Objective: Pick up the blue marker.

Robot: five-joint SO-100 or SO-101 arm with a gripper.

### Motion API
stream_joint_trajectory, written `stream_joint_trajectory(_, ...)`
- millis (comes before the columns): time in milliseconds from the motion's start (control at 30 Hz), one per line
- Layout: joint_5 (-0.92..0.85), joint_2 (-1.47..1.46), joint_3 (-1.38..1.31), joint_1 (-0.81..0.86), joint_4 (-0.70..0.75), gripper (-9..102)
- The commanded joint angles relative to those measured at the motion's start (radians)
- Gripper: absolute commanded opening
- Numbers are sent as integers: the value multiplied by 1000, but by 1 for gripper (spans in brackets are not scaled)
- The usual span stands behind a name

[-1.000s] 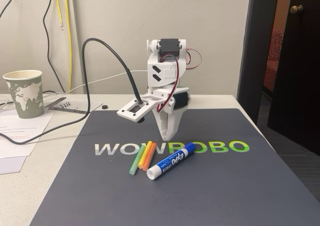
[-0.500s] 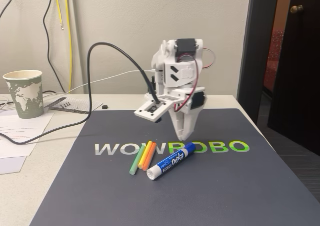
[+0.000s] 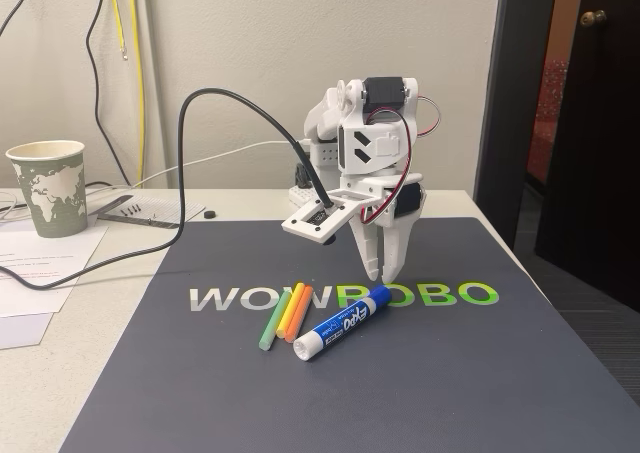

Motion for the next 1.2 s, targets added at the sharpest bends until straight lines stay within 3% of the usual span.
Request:
stream_joint_trajectory(0, -12, 94, -40, 5, 158, 8)
stream_joint_trajectory(800, 12, 259, 84, -25, 175, 7)
stream_joint_trajectory(1167, -54, 262, 77, 61, 167, 7)
